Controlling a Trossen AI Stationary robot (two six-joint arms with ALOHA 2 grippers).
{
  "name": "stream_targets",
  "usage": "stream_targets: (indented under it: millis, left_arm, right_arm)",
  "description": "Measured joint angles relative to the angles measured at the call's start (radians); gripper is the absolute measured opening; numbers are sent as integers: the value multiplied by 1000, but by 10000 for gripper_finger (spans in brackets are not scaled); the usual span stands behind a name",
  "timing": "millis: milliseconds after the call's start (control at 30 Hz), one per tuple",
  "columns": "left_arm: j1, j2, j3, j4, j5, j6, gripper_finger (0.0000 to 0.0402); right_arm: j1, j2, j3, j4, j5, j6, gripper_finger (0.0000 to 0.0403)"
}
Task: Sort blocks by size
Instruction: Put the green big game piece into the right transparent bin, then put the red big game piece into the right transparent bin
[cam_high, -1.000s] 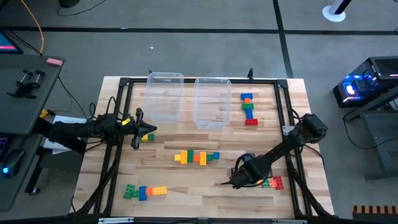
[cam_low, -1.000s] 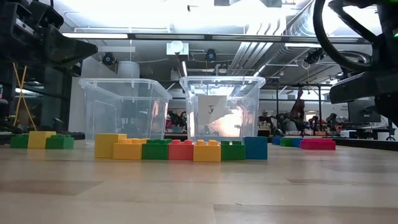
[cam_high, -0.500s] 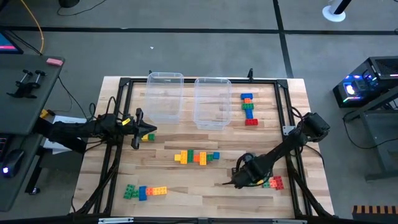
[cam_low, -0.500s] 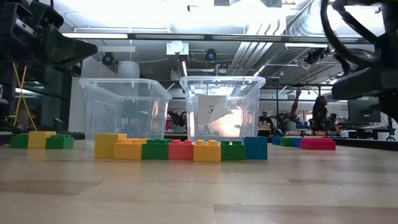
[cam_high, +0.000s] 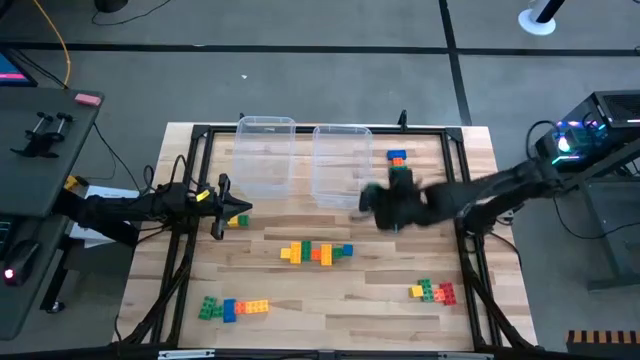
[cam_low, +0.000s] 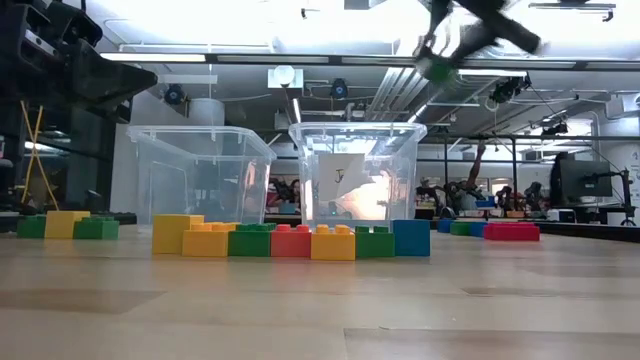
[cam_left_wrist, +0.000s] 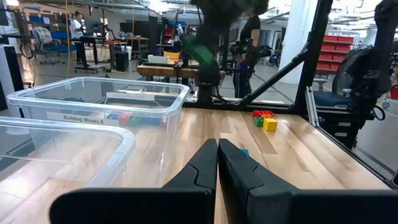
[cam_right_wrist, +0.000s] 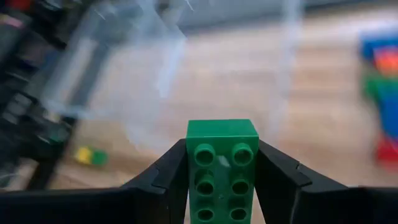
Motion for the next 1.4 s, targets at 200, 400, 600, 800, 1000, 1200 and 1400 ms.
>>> stream_targets:
  millis: [200, 400, 600, 800, 1000, 1200, 1400]
  left_arm:
    - [0, 0, 0, 0, 0, 0, 3]
    - [0, 0, 0, 0, 0, 0, 3]
    - [0, 0, 0, 0, 0, 0, 3]
    - [0, 0, 0, 0, 0, 0, 3]
    - [0, 0, 0, 0, 0, 0, 3]
    - [0, 0, 0, 0, 0, 0, 3]
    - [0, 0, 0, 0, 0, 0, 3]
  right_arm:
    - [-277, 42, 0, 370, -227, -506, 138]
    - [-413, 131, -2, 414, -415, -605, 161]
    - [-437, 143, -2, 418, -509, -655, 275]
    - [-449, 50, 23, 389, -637, -756, 306]
    - [-322, -104, 72, -14, -636, -795, 308]
    - [-184, -116, 33, -636, -624, -671, 309]
    - [-289, -87, -214, -526, -692, -868, 309]
